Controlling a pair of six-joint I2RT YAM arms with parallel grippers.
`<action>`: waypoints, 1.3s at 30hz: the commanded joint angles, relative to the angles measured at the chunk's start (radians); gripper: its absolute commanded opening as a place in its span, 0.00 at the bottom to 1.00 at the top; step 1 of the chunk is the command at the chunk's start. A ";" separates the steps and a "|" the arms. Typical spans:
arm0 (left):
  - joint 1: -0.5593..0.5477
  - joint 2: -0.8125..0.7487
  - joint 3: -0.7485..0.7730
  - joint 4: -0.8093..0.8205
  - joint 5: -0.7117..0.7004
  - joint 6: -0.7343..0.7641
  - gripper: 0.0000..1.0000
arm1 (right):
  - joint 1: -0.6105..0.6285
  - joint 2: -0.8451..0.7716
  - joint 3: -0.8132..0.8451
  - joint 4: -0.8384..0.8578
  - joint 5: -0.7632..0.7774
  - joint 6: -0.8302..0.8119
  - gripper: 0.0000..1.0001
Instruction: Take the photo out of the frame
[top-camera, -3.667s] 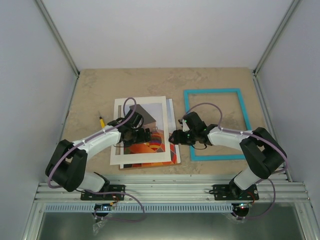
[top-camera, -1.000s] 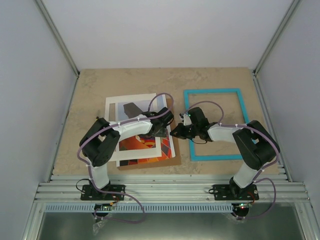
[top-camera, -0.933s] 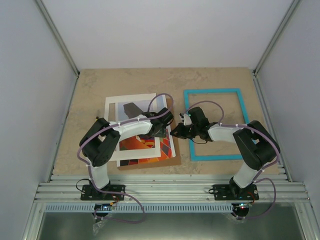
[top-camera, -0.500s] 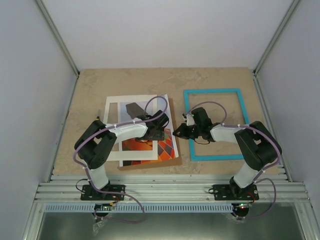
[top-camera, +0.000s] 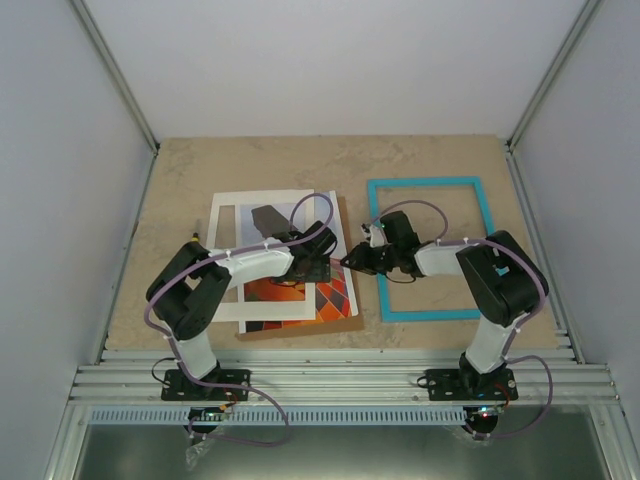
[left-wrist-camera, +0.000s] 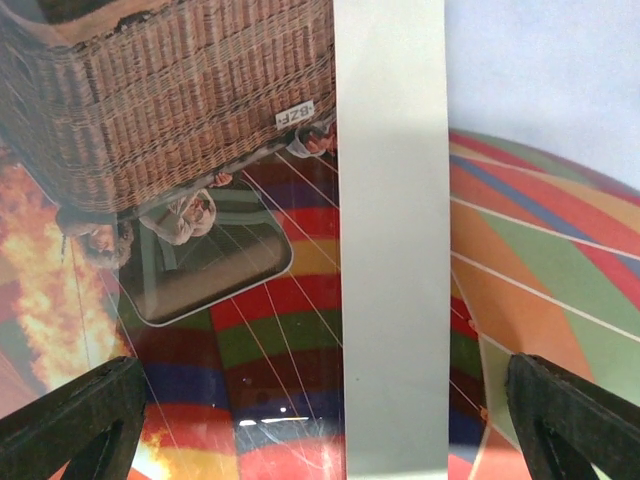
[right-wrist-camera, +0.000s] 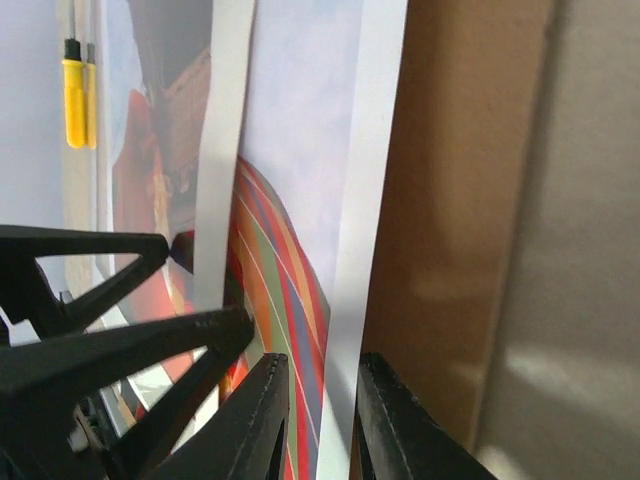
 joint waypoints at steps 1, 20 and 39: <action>-0.002 -0.011 -0.023 0.001 0.059 -0.004 1.00 | -0.002 0.053 0.055 0.070 -0.058 -0.006 0.22; -0.002 -0.138 -0.004 0.021 0.144 -0.034 1.00 | -0.033 0.109 0.115 0.055 -0.077 -0.029 0.01; 0.065 -0.408 -0.019 0.054 0.307 -0.084 1.00 | -0.140 -0.198 0.079 -0.265 -0.012 -0.175 0.00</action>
